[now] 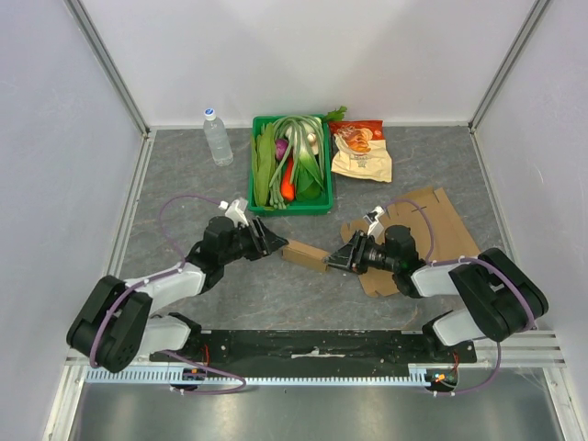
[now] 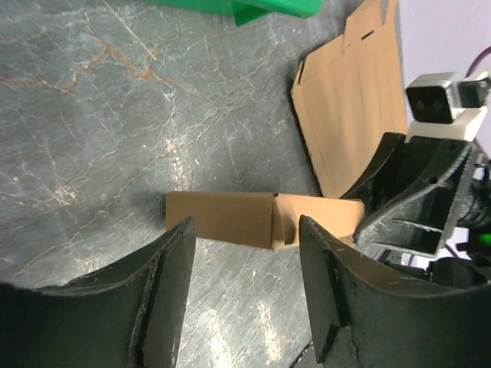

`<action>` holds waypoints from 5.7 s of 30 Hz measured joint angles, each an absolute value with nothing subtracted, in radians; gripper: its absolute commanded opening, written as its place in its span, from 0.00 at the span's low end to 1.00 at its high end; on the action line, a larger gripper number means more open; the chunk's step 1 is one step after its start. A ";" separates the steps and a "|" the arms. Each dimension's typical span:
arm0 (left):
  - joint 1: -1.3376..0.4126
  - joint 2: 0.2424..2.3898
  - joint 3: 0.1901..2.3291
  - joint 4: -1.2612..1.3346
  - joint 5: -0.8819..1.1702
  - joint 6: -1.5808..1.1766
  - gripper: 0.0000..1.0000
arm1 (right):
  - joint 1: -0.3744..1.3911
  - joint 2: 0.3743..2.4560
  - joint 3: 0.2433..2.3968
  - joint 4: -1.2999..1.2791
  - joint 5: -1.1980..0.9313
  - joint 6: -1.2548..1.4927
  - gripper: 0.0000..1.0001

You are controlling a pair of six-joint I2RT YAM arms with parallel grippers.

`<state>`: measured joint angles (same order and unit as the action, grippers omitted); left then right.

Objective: Fold the paper box

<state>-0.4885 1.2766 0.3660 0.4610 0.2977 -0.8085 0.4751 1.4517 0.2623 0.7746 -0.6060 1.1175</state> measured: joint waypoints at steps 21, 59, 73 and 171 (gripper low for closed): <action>-0.347 1.371 0.311 0.676 0.635 -0.840 0.50 | 0.460 1.448 0.289 0.723 -0.639 1.054 0.31; -0.397 0.629 0.474 -0.191 0.366 -0.764 0.64 | 0.631 1.084 0.374 0.028 -0.345 0.719 0.75; -0.604 0.640 0.535 -0.440 0.096 -0.698 0.61 | 0.701 1.511 0.531 0.291 -0.178 0.848 0.43; -1.055 1.928 0.696 0.768 -0.251 -1.394 0.02 | -0.233 1.209 0.791 -0.419 -0.282 0.480 0.88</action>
<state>-1.0554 1.9282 0.6956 0.7685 -0.2512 -1.3945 -0.2329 1.2095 0.7910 -0.4194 -0.2817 0.4801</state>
